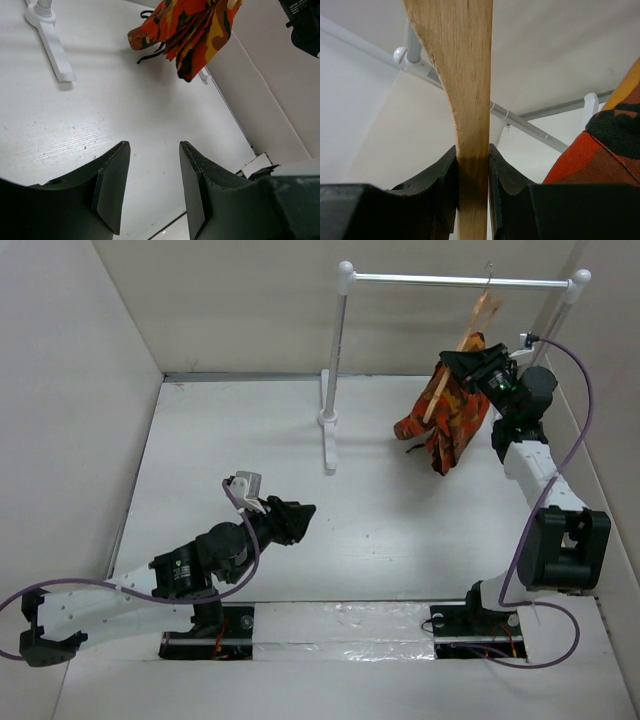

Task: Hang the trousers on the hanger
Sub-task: Place the hanger at the clothesline, then reset both arms

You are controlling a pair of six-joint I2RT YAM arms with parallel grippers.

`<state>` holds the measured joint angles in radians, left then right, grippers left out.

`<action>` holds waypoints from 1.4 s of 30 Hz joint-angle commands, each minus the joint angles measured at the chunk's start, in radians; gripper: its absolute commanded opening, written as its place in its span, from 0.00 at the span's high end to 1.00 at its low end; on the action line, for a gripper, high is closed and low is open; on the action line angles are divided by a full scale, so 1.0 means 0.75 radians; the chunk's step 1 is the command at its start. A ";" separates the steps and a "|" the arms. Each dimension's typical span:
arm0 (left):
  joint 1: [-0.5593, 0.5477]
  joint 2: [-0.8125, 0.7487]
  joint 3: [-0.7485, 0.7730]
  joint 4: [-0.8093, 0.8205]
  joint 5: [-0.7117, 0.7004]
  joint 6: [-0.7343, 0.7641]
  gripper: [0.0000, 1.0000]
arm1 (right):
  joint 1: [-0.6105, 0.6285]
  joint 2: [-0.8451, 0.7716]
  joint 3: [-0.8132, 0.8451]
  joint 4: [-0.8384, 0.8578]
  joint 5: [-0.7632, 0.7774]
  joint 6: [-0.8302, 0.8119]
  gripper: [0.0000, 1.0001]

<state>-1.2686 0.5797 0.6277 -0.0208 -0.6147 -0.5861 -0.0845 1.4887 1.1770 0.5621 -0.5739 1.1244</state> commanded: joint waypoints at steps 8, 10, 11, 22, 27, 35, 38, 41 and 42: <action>-0.006 0.023 -0.004 0.032 0.016 -0.037 0.59 | -0.065 0.073 0.140 0.357 -0.018 0.035 1.00; -0.006 0.027 -0.005 0.030 0.012 -0.035 0.59 | -0.065 0.097 0.149 0.355 -0.028 0.037 1.00; -0.006 0.033 0.000 0.032 0.010 -0.037 0.58 | -0.065 0.101 0.153 0.343 -0.028 0.033 1.00; -0.006 0.088 0.008 0.042 -0.019 -0.041 0.57 | -0.116 0.116 0.040 0.416 -0.092 0.006 0.70; -0.006 0.082 0.042 -0.007 -0.090 -0.045 0.44 | -0.143 0.026 -0.007 0.347 -0.116 -0.102 0.15; -0.006 0.084 0.122 -0.113 -0.182 -0.080 0.35 | -0.198 -0.301 -0.115 -0.135 -0.031 -0.544 0.00; -0.006 0.074 0.132 -0.140 -0.205 -0.086 0.34 | -0.214 -0.459 -0.205 -0.215 -0.014 -0.673 0.00; -0.006 0.060 0.161 -0.181 -0.240 -0.090 0.34 | -0.227 -0.626 -0.350 -0.244 -0.028 -0.765 0.00; -0.006 0.049 0.169 -0.217 -0.268 -0.102 0.34 | -0.227 -0.667 -0.383 -0.285 -0.043 -0.812 0.00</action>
<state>-1.2686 0.6430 0.6941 -0.1417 -0.7528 -0.6460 -0.2481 1.0679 0.9375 0.3885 -0.5880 0.6582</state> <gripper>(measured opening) 0.662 1.000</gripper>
